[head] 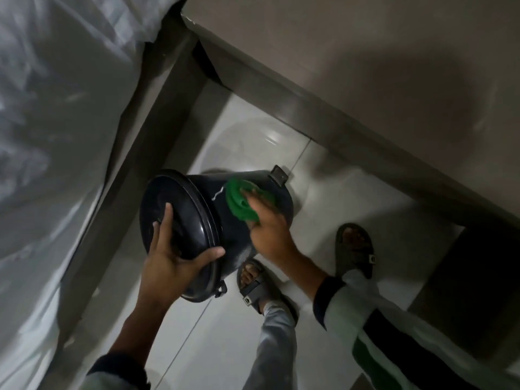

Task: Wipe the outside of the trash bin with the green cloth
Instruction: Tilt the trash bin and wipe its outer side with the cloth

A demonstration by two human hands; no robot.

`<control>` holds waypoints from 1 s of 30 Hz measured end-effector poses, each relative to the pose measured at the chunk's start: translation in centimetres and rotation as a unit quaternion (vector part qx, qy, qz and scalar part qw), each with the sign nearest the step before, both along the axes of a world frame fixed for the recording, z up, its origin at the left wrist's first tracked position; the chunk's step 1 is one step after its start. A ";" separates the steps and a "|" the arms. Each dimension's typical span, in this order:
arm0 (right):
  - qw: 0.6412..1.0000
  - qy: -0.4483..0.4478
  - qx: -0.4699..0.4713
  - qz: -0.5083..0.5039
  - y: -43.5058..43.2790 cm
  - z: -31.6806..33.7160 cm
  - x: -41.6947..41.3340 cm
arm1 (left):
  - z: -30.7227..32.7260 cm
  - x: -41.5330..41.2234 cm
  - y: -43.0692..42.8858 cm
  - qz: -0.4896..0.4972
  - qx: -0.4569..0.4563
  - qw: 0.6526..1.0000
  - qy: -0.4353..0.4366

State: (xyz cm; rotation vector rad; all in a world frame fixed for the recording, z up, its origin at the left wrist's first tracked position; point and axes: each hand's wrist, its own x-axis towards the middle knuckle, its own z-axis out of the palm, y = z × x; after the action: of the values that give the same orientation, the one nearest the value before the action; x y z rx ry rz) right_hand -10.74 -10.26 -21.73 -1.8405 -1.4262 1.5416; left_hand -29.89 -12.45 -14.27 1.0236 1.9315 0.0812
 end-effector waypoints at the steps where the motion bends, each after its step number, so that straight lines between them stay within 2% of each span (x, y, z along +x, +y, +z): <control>1: 0.999 0.029 0.030 0.007 -1.7 1.4 -0.4 | 0.1 0.2 0.8 0.017 -0.001 1.000 0.012; 3: 0.998 0.035 0.053 0.016 -4.5 3.0 -0.6 | 0.3 0.5 2.3 0.045 -0.012 0.999 0.023; 6: 0.997 -0.035 0.055 -0.034 -4.1 0.0 0.5 | 0.2 0.4 3.0 0.025 -0.018 0.999 -0.016; 8: 0.993 -0.090 -0.029 -0.070 -1.5 -3.9 1.9 | 0.0 0.0 2.8 -0.020 -0.024 0.998 -0.046; 10: 0.977 -0.105 -0.155 -0.106 1.9 -7.3 4.2 | 0.0 -0.2 2.8 -0.048 -0.027 0.998 -0.028; 13: 0.963 -0.094 -0.222 -0.122 3.8 -8.8 6.0 | 0.2 0.3 3.1 -0.065 -0.009 0.998 0.022; 15: 0.976 -0.068 -0.176 -0.108 2.8 -6.7 4.9 | 0.3 1.0 3.6 -0.065 0.000 0.997 0.043; 17: 0.995 -0.001 -0.057 -0.079 0.0 -2.5 2.8 | 0.3 1.8 4.3 -0.044 -0.011 0.997 0.059; 19: 0.997 0.053 0.041 -0.050 -3.0 1.1 1.1 | 0.5 2.3 5.2 -0.016 -0.029 0.997 0.065; 21: 0.995 0.068 0.067 -0.037 -5.2 2.6 0.4 | 0.7 2.3 6.1 0.002 -0.035 0.998 0.055; 24: 0.996 0.010 0.060 -0.066 -5.7 1.0 0.3 | 0.3 1.8 7.0 0.010 -0.032 0.998 0.046; 25: 0.995 -0.010 0.031 -0.099 -5.3 -0.3 0.6 | 0.1 1.4 7.3 0.016 -0.032 0.998 0.044; 27: 0.976 -0.021 -0.101 -0.190 -3.6 -4.1 1.6 | -0.6 0.6 7.8 0.044 -0.032 0.998 0.026; 28: 0.947 0.013 -0.195 -0.256 -2.3 -5.8 2.2 | -1.0 0.2 7.8 0.067 -0.030 0.997 0.009; 30: 0.838 0.135 -0.364 -0.383 -0.1 -7.8 2.8 | -1.3 -0.7 7.8 0.107 -0.030 0.994 -0.020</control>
State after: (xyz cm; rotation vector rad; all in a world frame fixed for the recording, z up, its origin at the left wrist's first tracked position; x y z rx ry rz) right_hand -7.95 -10.34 -29.55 -2.0463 0.1362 1.8584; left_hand -30.55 -4.68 -15.61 0.7677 1.9900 0.1630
